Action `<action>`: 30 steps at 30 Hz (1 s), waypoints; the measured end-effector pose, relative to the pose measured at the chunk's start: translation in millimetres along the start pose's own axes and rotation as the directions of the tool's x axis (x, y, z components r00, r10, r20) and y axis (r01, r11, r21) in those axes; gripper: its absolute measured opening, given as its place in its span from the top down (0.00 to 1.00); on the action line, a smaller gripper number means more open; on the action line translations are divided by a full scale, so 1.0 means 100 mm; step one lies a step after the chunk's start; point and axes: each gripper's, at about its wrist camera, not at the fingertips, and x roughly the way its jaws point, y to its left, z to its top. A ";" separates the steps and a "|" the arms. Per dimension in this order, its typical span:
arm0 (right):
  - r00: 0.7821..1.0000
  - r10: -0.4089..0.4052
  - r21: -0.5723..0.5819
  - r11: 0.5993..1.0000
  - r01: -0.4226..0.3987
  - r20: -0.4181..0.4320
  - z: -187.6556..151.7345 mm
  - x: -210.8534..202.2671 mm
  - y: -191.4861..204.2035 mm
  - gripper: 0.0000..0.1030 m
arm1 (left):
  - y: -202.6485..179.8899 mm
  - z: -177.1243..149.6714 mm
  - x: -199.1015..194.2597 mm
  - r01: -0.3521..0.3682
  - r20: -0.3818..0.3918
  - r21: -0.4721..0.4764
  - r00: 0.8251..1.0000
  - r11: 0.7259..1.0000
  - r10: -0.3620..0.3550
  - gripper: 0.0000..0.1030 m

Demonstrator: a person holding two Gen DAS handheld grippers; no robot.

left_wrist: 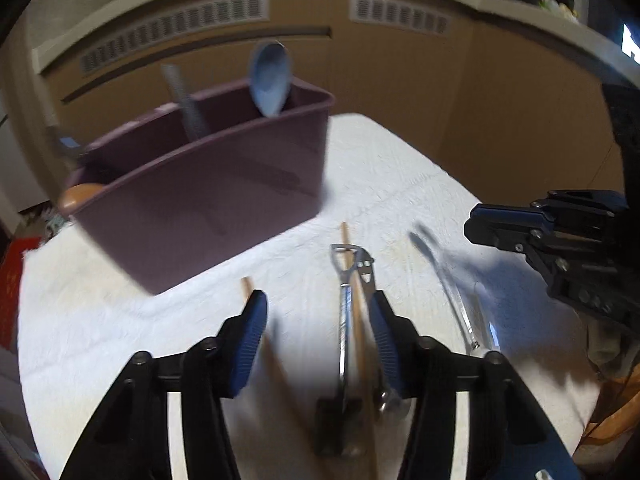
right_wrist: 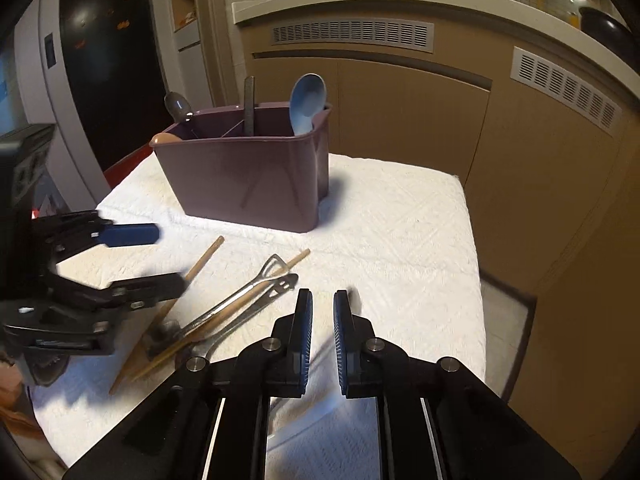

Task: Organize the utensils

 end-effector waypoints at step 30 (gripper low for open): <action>0.996 0.005 0.080 0.997 0.002 -0.085 -0.23 0.24 -0.17 0.58 | 0.09 0.10 -0.38 -0.066 0.123 -0.110 0.989 0.992 0.079 0.80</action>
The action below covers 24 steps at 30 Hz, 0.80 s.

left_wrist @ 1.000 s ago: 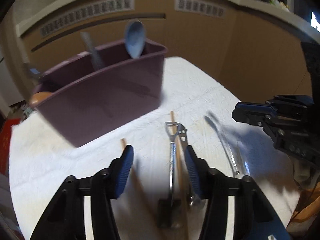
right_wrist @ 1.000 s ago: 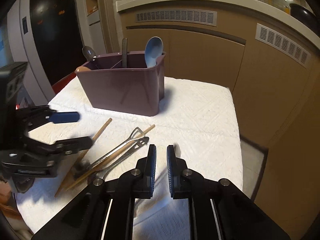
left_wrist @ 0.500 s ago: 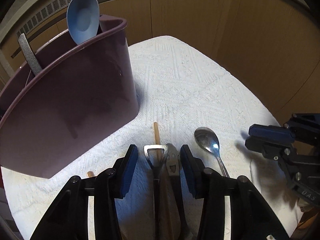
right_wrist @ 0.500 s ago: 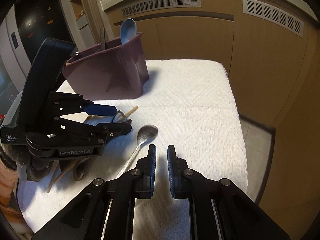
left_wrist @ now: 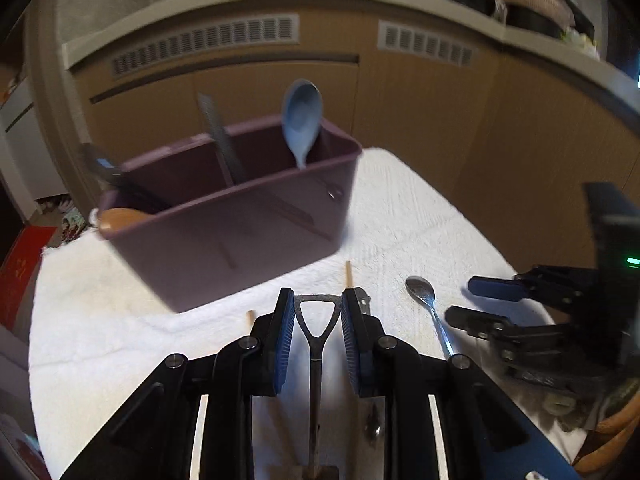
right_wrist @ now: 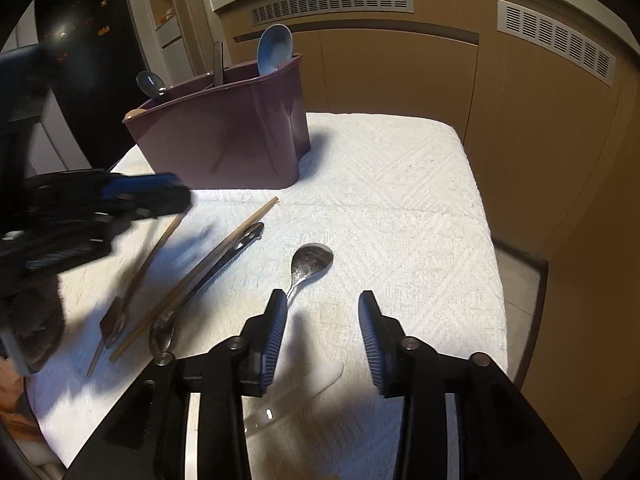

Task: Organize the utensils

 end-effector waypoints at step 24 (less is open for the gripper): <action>0.987 -0.145 -0.006 0.989 0.145 -0.072 0.26 0.41 0.28 0.54 | 0.52 -0.30 -0.15 0.021 -0.025 -0.180 0.999 0.983 -0.026 0.80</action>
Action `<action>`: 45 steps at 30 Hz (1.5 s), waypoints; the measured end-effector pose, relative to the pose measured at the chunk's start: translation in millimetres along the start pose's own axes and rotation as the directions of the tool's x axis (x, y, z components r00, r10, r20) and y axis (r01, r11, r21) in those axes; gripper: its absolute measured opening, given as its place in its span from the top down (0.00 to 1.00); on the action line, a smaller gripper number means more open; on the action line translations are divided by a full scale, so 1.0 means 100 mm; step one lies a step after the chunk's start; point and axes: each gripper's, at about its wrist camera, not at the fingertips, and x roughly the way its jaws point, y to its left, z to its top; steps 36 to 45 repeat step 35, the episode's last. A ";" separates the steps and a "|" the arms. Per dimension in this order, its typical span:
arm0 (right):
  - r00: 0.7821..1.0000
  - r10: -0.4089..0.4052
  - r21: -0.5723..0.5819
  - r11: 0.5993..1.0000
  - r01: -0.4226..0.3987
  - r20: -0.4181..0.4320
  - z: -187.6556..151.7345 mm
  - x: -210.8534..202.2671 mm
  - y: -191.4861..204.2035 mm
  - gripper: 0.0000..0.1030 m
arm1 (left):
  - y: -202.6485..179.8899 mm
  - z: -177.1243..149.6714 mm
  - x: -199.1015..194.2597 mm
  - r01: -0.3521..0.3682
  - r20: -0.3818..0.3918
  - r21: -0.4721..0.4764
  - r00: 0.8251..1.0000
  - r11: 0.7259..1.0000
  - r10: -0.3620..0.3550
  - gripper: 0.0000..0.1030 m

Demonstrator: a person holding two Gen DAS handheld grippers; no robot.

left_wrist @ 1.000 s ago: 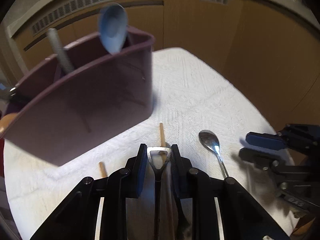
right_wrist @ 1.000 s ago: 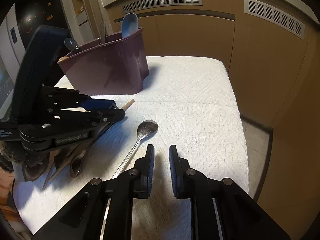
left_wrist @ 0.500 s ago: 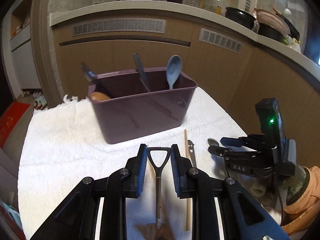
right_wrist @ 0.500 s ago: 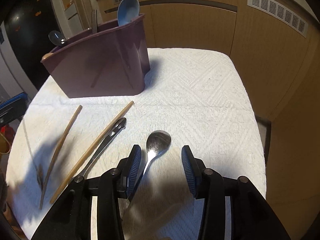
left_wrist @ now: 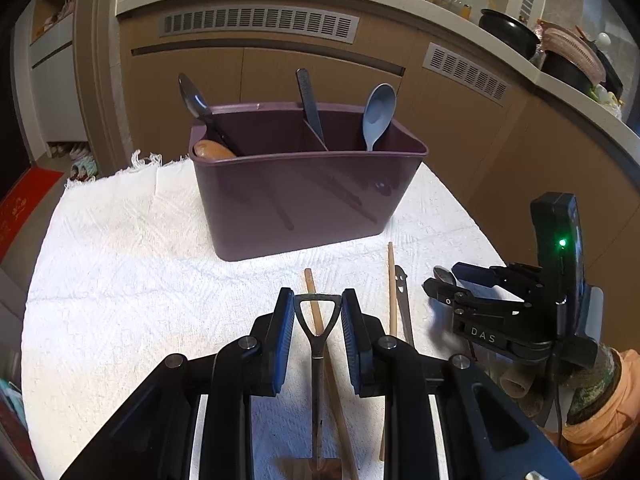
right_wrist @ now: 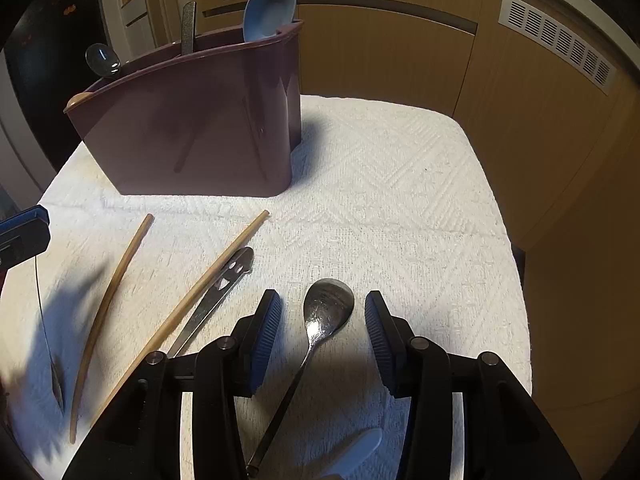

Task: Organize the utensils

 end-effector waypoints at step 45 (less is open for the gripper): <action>0.996 0.009 -0.031 1.000 -0.007 0.087 -0.26 -0.39 0.23 0.47 | -0.33 -0.13 -0.17 -0.103 0.072 0.065 0.993 0.993 0.098 0.00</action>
